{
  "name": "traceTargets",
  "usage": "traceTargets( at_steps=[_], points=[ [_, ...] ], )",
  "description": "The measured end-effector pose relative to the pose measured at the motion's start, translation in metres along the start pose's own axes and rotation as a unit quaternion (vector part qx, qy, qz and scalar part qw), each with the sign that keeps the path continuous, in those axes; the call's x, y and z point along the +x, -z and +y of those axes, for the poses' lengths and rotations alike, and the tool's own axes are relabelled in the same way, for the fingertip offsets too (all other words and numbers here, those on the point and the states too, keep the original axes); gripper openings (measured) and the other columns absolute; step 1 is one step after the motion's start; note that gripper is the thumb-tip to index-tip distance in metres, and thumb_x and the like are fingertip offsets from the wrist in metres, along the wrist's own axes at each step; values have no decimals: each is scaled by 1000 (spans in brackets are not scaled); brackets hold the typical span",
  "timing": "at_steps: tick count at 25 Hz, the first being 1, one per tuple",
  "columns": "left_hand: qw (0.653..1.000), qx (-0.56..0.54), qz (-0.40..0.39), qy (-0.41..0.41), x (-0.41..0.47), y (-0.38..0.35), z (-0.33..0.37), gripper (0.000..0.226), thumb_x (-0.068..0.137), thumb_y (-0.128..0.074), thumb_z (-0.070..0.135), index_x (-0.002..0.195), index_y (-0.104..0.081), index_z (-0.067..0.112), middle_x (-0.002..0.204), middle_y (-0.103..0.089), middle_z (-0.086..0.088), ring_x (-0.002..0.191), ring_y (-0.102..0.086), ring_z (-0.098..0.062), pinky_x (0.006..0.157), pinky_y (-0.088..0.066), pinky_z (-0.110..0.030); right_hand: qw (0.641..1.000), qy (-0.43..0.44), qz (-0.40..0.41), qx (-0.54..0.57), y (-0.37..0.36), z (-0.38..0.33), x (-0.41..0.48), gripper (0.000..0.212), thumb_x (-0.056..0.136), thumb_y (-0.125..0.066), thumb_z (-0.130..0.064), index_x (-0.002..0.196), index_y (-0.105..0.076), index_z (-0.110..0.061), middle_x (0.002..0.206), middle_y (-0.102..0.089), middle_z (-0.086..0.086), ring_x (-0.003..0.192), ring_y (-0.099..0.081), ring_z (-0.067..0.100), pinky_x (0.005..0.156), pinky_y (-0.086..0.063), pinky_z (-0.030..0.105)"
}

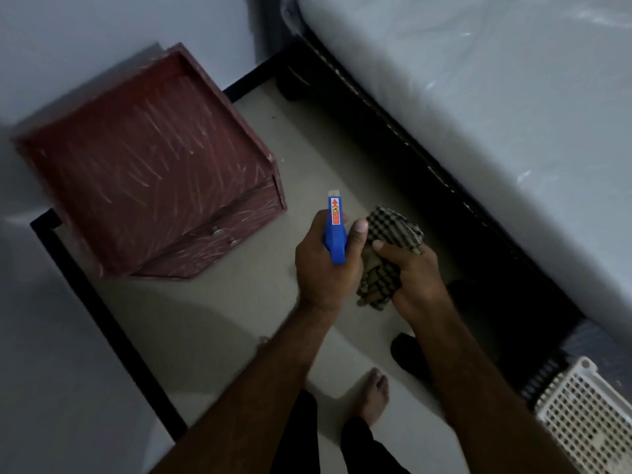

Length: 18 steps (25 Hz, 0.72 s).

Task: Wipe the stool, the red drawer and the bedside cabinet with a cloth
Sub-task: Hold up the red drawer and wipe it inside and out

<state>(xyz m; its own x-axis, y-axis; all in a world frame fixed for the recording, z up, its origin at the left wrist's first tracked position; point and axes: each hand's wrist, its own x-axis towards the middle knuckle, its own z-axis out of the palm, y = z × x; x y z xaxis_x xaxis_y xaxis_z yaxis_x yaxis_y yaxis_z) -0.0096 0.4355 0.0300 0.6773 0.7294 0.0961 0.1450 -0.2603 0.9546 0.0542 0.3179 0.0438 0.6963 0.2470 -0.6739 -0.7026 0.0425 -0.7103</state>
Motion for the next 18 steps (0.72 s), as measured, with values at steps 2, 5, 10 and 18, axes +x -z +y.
traceTargets(
  at_steps=[2, 5, 10, 18],
  points=[
    [999, -10, 22, 23, 9, 31, -14, 38, 93, -63, 47, 100, -62, 10, 70, -60, -1, 63, -61, -19, 63, -54, -38, 1000, -13, -22, -12, -32, 5, 6, 29, 94, -63, 5, 119, -67, -9, 107, -79, 12, 92, -78, 26, 71, -63, 37],
    [996, -29, 62, 56, 19, 75, -34, 34, 94, -64, 45, 103, -62, 12, 71, -60, -1, 65, -60, -20, 67, -55, -41, 998, -21, -40, -43, -76, 14, 18, 32, 94, -63, 6, 121, -67, -10, 104, -79, 11, 93, -78, 27, 70, -64, 37],
    [983, -44, 138, 116, 22, 148, -71, 21, 93, -70, 35, 93, -62, 15, 70, -58, -8, 64, -56, -30, 61, -53, -42, 990, -36, -95, -100, -142, 43, 27, 27, 94, -61, 8, 114, -70, -6, 106, -78, 20, 93, -77, 35, 76, -65, 44],
    [964, -6, 213, 160, 5, 234, -138, 42, 92, -67, 48, 87, -61, 7, 73, -62, -13, 69, -61, -30, 68, -56, -39, 977, -44, -128, -164, -218, 102, 34, 22, 95, -60, 11, 106, -70, -4, 85, -77, 16, 71, -75, 33, 57, -63, 43]
  ],
)
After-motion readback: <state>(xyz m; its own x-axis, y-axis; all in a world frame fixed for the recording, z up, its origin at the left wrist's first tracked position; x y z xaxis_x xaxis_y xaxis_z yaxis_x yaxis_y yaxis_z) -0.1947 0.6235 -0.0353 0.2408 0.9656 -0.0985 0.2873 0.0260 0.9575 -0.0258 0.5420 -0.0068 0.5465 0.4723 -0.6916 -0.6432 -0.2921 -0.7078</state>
